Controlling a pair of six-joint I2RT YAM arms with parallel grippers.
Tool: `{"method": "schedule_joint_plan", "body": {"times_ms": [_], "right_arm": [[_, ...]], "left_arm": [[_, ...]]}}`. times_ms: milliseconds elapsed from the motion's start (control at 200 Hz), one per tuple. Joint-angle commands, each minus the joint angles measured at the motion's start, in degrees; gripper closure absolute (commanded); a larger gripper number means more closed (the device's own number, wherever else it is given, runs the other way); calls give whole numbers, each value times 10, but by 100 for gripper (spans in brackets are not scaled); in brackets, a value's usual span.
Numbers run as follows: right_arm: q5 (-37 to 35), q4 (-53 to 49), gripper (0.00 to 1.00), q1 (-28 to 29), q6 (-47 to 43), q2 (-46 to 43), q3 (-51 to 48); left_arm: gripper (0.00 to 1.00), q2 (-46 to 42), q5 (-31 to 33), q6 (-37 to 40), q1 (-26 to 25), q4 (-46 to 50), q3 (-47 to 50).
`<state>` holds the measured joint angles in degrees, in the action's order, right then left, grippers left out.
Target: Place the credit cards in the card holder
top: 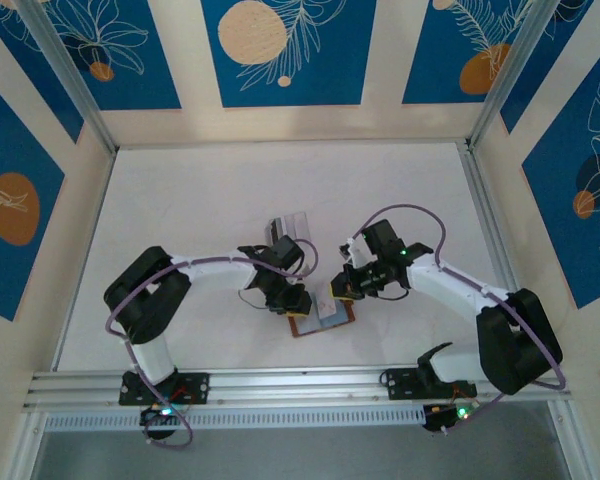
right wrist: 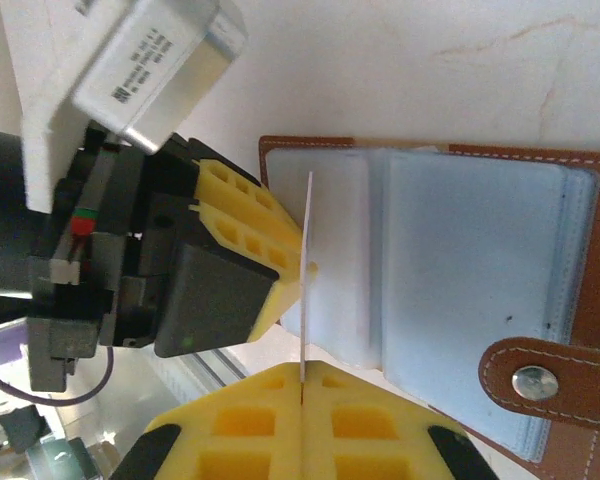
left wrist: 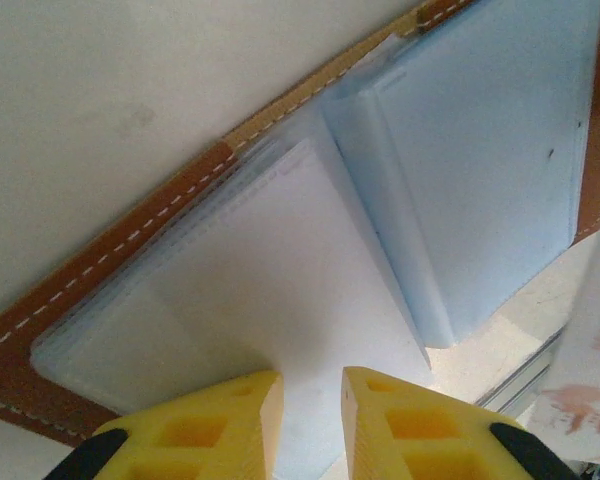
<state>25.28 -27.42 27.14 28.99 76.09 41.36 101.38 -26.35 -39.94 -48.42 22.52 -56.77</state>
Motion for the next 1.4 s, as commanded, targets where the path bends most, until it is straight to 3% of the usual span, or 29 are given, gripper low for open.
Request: {"method": "schedule_joint_plan", "body": {"times_ms": [0, 560, 1395], "right_arm": [[34, 21, 100, -2, 13, 16, -11], [93, 76, 99, 4, 16, 85, -31], [147, 117, 98, 38, 1, 175, -2]], "left_arm": [[76, 6, 37, 16, 12, 29, 27], [75, -17, 36, 98, 54, 92, 35], [75, -20, 33, 114, 63, 94, 45]]}}
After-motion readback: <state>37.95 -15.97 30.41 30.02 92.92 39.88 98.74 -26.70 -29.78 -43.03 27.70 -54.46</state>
